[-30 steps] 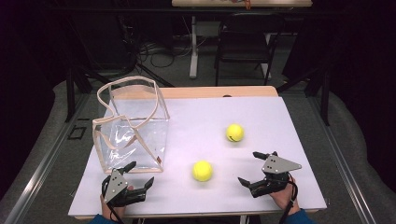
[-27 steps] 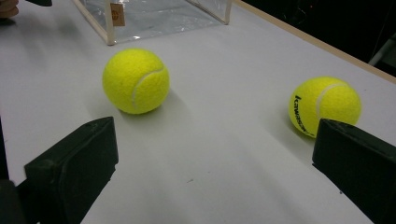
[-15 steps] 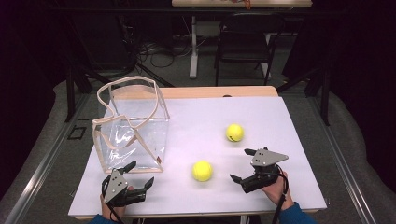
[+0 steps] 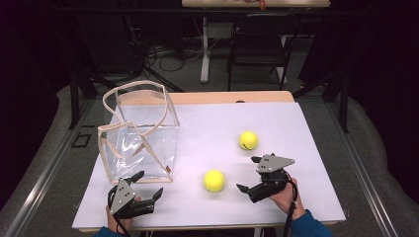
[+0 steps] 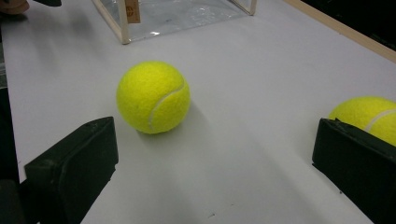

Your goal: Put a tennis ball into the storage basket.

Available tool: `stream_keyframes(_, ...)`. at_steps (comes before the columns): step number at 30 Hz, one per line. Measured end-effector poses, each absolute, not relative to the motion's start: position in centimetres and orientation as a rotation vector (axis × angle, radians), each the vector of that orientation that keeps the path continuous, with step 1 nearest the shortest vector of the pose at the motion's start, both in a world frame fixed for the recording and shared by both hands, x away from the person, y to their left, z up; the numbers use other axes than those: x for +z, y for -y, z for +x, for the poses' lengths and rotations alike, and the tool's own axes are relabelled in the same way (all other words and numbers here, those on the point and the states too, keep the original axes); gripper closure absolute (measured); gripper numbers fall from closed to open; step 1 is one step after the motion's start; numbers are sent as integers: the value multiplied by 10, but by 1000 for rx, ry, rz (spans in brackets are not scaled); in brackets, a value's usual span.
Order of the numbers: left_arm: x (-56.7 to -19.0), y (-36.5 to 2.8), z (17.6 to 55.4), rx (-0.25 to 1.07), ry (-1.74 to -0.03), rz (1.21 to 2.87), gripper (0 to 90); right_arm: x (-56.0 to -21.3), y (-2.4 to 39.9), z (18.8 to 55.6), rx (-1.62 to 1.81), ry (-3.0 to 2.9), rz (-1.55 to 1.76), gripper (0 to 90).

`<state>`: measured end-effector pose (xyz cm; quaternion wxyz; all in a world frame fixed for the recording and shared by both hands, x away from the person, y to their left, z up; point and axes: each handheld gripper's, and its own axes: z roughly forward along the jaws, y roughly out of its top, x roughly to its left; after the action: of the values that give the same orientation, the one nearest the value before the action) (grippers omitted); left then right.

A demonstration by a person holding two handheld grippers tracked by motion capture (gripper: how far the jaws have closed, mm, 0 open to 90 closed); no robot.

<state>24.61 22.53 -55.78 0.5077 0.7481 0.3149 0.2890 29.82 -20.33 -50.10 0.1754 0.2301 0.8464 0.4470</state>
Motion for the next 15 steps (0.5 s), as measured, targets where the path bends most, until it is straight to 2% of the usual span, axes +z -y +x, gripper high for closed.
stream_keyframes(15, -557, -226, 246, 693, -756, 1804, 157, -499, 181, 310, 1225, -2478, 649, 0)
